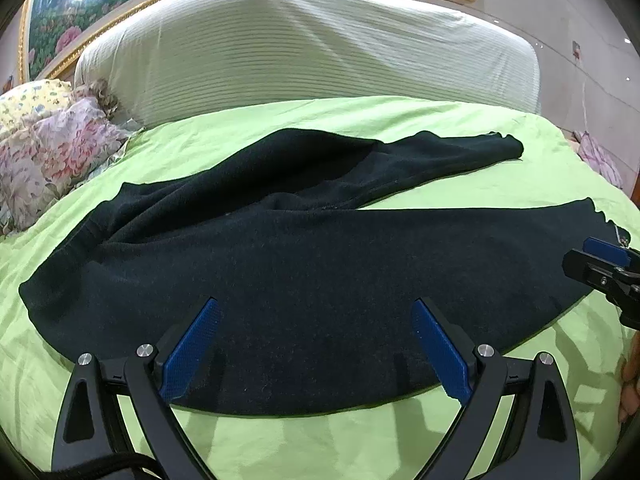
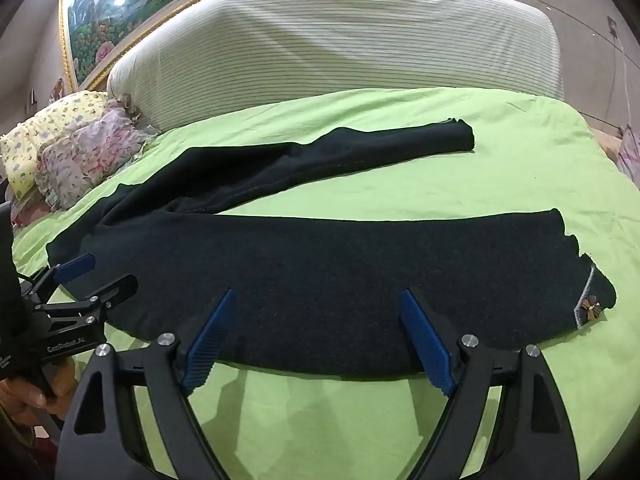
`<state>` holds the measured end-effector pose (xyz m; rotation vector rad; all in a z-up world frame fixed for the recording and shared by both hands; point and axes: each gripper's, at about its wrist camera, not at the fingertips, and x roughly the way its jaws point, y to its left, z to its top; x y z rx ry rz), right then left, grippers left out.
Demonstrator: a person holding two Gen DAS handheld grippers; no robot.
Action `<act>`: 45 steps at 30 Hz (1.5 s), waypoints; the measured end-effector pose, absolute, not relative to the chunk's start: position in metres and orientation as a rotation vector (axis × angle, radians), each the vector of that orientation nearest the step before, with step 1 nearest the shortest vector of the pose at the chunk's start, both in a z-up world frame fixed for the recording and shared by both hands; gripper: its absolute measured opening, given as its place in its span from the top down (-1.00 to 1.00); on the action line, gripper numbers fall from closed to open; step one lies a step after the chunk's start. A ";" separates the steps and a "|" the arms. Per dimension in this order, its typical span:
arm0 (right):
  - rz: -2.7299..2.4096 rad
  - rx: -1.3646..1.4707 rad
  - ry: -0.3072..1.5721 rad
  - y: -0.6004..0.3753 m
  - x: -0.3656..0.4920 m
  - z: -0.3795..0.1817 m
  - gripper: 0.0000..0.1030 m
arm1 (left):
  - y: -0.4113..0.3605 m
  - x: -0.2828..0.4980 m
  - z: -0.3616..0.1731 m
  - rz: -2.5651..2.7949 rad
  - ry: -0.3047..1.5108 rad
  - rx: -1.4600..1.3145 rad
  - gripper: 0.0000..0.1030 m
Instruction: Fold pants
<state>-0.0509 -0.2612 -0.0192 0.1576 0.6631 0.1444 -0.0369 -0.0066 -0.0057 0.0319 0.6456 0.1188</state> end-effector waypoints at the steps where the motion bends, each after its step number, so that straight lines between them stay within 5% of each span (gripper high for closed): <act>1: 0.143 0.159 0.664 -0.261 -0.051 -0.020 -0.63 | -0.008 -0.038 -0.006 0.119 0.647 0.035 -0.89; 45: 0.147 0.165 0.658 -0.261 -0.050 -0.021 -0.64 | -0.004 -0.039 -0.008 0.079 0.670 0.051 -0.90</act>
